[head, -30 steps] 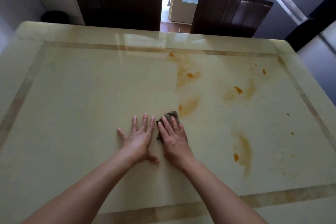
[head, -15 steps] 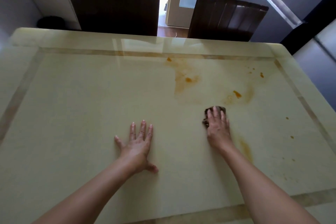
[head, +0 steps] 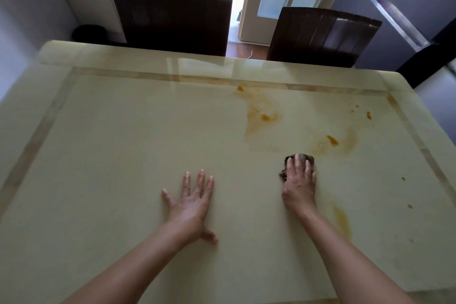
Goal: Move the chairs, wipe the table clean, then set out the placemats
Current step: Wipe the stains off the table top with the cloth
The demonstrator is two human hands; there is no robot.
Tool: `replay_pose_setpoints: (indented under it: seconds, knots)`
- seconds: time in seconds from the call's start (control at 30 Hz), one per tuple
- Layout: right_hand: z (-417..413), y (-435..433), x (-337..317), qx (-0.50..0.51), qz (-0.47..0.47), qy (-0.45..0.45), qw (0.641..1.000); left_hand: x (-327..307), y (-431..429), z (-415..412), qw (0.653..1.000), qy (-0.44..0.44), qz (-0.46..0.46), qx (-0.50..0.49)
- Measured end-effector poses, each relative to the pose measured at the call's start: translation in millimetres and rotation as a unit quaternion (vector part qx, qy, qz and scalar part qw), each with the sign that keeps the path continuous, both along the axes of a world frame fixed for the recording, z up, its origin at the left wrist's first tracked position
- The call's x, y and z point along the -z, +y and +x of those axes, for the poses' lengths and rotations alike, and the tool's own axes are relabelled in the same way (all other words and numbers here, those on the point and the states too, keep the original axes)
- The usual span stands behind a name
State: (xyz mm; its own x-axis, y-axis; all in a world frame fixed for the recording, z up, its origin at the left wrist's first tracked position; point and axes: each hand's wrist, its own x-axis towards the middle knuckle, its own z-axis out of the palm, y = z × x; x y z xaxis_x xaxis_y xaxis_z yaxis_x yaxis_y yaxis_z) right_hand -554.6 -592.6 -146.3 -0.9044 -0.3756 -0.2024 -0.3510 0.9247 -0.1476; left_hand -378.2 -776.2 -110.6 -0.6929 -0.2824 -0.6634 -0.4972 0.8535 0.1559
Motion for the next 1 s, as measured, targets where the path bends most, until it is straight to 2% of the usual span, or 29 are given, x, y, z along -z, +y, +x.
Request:
replay_pose_setpoints:
  seconds: [0.23, 0.3, 0.4, 0.47, 0.53, 0.73, 1.0]
  knots:
    - [-0.1, 1.9, 0.9, -0.046, -0.013, -0.008, 0.999, -6.1, 3.0, -9.5, 0.999, -0.009, -0.031, 0.002]
    - [9.3, -9.4, 0.2, -0.1, -0.037, -0.023, 0.994, -13.7, 1.6, -23.6, 0.999, 0.027, -0.044, -0.005]
    - [23.5, -48.0, -0.5, -0.238, -0.047, -0.005, 0.97, -23.9, -13.8, -51.0, 0.994, 0.087, -0.049, -0.037]
    - [22.8, -80.3, 0.7, -0.309, -0.053, -0.022, 0.949, -25.2, -28.6, -68.7, 0.993, 0.087, -0.049, -0.055]
    - [11.0, -107.0, -0.8, -0.335, -0.044, -0.059, 0.939, -22.1, -42.5, -81.4, 0.994, 0.071, -0.048, -0.065]
    - [-53.3, -129.5, -2.1, -0.274, -0.063, -0.047, 0.958, -11.5, -67.3, -112.4, 0.995, 0.044, -0.036, -0.079]
    - [-123.0, -56.2, -0.9, -0.095, -0.032, -0.006, 0.995, -6.4, -85.9, -154.3, 0.995, 0.019, -0.007, -0.094]
